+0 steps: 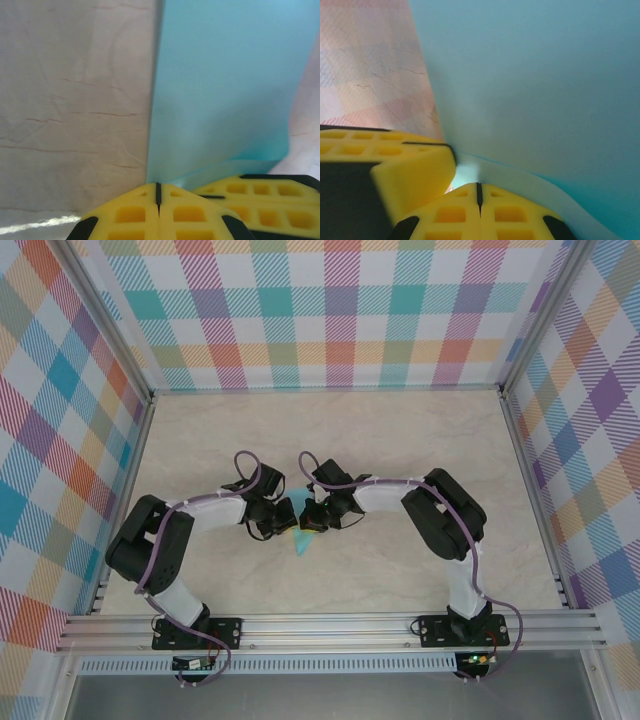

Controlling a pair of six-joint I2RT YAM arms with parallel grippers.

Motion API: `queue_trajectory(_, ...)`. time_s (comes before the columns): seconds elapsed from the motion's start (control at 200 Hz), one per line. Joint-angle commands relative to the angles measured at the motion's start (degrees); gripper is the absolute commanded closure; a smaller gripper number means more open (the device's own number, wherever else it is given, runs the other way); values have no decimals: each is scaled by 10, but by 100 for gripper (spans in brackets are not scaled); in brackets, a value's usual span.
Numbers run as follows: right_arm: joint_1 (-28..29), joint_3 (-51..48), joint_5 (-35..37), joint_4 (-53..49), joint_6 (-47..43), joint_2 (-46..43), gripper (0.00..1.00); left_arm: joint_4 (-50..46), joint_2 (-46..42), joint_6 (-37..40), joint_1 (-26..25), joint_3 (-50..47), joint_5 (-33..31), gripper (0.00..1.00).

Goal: Fold a paper plane with a square sheet of paper (pick it up from the middle)
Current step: Third fold the triangle at the center of the table.

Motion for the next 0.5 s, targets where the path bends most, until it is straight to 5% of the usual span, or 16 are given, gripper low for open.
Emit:
queue_trajectory(0.0, 2, -20, 11, -24, 8, -7, 100, -32, 14, 17, -6, -4, -23, 100)
queue_trajectory(0.495, -19, -29, 10, -4, -7, -24, 100, -105, 46, 46, -12, 17, -71, 100)
